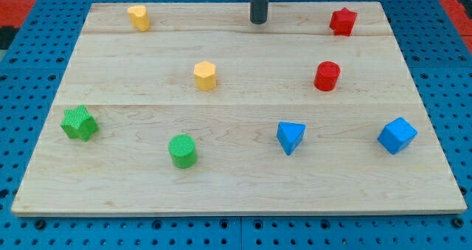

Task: Move your arm towards the red circle

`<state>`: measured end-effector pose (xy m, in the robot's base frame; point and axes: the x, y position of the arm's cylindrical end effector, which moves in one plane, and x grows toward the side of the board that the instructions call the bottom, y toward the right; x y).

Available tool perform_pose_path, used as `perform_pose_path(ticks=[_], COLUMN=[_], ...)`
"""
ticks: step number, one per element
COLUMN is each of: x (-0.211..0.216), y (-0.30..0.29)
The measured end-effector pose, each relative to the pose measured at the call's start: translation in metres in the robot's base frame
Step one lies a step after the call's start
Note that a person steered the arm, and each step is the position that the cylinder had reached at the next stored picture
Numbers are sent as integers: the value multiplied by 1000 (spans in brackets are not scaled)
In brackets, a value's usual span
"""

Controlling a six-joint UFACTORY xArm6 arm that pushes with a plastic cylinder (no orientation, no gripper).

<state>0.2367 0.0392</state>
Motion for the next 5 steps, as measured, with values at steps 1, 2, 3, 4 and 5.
perform_pose_path(ticks=[1, 2, 3, 4, 5], x=[-1, 41, 68, 82, 100], y=[-1, 12, 71, 131, 138])
